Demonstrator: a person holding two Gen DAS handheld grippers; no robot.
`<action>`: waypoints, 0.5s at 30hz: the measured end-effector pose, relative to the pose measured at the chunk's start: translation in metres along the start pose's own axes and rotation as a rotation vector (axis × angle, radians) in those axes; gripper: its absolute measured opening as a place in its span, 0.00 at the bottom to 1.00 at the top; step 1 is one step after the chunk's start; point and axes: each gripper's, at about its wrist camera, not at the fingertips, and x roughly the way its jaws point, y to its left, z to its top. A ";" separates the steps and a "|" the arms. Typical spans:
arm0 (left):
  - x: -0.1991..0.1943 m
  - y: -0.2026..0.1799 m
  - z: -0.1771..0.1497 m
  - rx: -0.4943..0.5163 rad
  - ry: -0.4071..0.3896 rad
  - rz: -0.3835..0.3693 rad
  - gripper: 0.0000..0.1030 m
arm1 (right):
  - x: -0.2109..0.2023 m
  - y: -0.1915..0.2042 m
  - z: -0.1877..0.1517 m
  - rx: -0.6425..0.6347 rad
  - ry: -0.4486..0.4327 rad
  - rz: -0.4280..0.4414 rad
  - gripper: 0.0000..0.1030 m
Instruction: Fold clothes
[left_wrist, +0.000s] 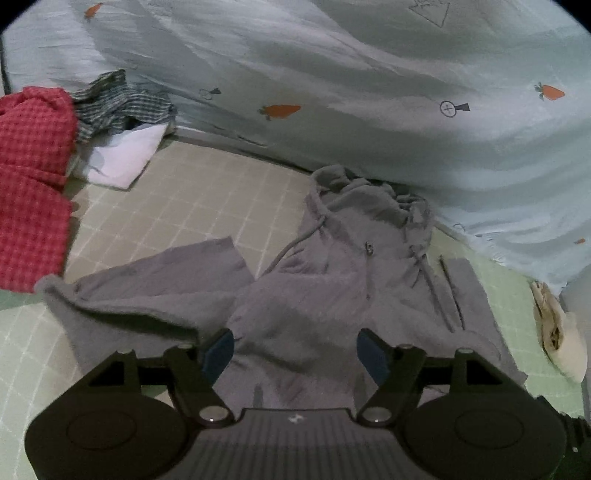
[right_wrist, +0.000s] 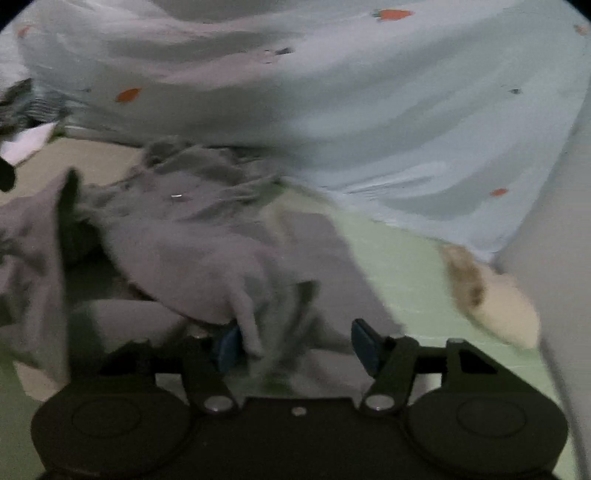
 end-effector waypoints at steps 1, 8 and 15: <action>0.004 -0.001 0.001 -0.001 0.004 -0.002 0.72 | 0.002 0.000 0.000 0.001 0.009 -0.001 0.62; 0.015 -0.005 0.003 0.017 0.030 -0.030 0.72 | 0.007 0.033 0.000 -0.132 0.032 0.115 0.62; 0.023 -0.018 0.012 0.075 0.036 -0.058 0.77 | 0.009 0.026 0.002 -0.136 0.021 0.001 0.48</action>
